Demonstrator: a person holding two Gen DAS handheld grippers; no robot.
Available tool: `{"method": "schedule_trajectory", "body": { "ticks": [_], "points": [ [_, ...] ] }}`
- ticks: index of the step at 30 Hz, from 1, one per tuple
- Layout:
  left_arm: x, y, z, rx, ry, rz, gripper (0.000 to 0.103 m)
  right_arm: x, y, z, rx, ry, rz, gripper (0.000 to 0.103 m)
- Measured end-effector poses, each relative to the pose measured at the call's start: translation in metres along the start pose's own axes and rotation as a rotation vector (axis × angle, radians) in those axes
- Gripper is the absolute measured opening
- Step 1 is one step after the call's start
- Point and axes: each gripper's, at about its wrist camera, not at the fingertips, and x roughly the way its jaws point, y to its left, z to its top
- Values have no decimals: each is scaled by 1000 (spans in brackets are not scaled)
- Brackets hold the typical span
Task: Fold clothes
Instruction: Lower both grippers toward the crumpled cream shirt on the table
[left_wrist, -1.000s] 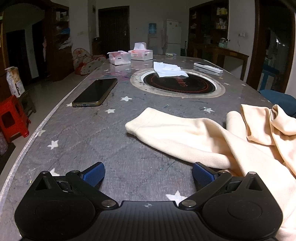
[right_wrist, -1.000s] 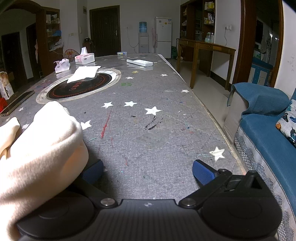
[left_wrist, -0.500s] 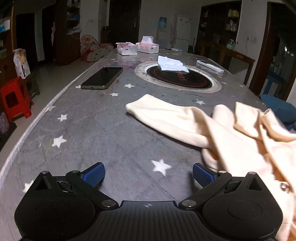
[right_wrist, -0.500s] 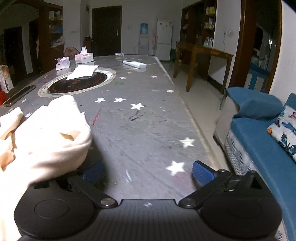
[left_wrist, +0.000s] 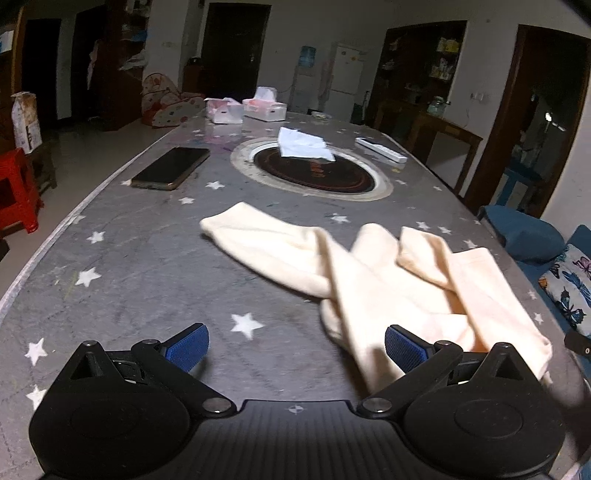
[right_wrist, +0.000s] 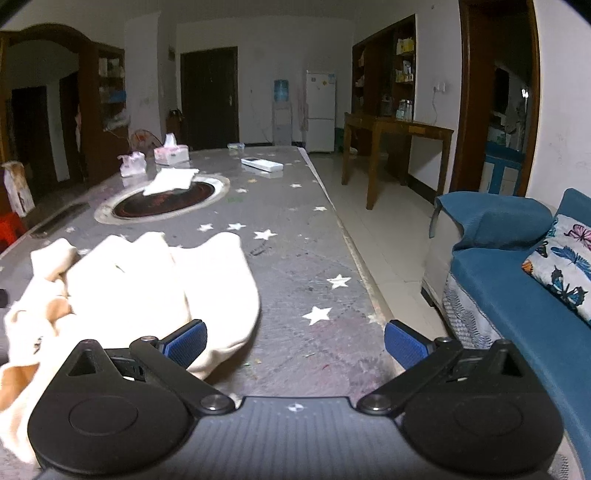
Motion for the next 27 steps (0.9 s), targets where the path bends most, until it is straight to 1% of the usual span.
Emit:
{"method": "schedule_trajectory", "body": {
  "ticks": [8, 16, 23, 27],
  "points": [
    [6, -13, 8, 21, 6, -18, 103, -7, 16, -1, -3, -7, 71, 103],
    [8, -23, 21, 31, -8, -36, 103, -8, 30, 1, -10, -12, 127, 103],
    [7, -31, 18, 26, 16, -38, 103, -7, 40, -1, -9, -1, 166, 103],
    [5, -33, 17, 32, 16, -39, 103, -10, 44, -2, -8, -4, 177, 103]
  ]
}}
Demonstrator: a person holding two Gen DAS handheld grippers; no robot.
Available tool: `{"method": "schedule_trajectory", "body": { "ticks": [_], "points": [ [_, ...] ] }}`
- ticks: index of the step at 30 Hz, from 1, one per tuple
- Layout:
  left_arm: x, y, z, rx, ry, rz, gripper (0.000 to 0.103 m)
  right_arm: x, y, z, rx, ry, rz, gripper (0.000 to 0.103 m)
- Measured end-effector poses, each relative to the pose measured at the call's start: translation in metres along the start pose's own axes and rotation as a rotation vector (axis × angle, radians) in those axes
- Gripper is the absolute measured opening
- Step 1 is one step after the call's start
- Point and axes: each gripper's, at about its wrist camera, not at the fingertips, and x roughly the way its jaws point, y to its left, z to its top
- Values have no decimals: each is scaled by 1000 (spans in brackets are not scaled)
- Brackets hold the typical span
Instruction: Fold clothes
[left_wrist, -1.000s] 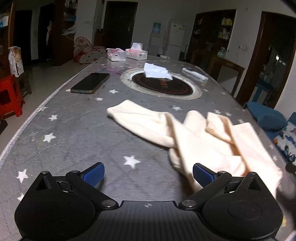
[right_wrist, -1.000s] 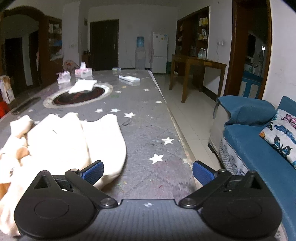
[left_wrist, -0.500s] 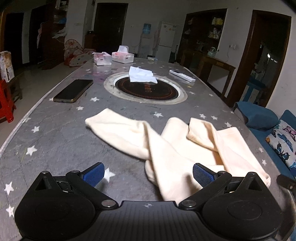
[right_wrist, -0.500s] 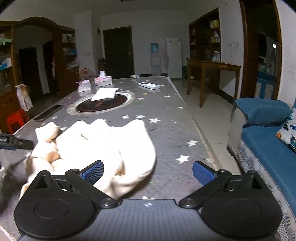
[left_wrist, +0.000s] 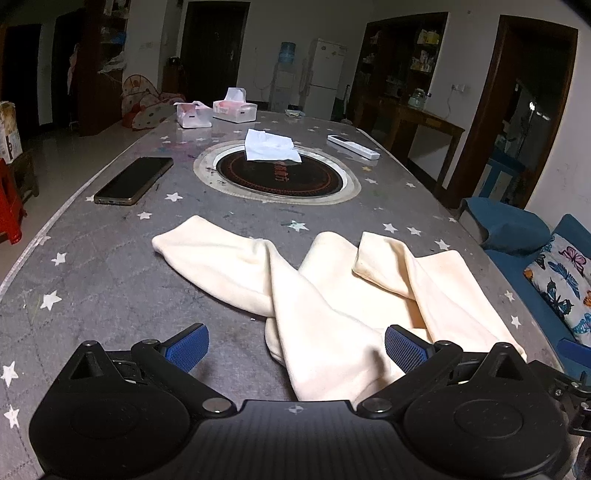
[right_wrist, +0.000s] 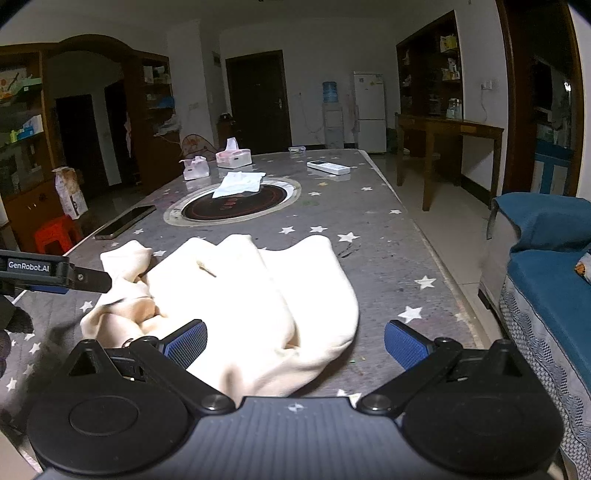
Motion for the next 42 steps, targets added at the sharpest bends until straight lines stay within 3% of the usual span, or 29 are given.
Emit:
{"method": "schedule_trajectory", "body": {
  "ticks": [21, 29, 35, 40, 42],
  "points": [
    [33, -1, 31, 30, -1, 31, 102, 16, 7, 15, -13, 21, 69, 102],
    [57, 0, 43, 41, 23, 40, 95, 40, 11, 34, -43, 33, 92, 90],
    [70, 6, 46, 22, 65, 25, 75, 75, 10, 54, -41, 73, 131, 82],
    [77, 14, 45, -6, 103, -14, 35, 106, 12, 65, -49, 116, 160, 74],
    [79, 17, 44, -17, 113, -31, 26, 119, 14, 68, -57, 131, 165, 71]
  ]
}}
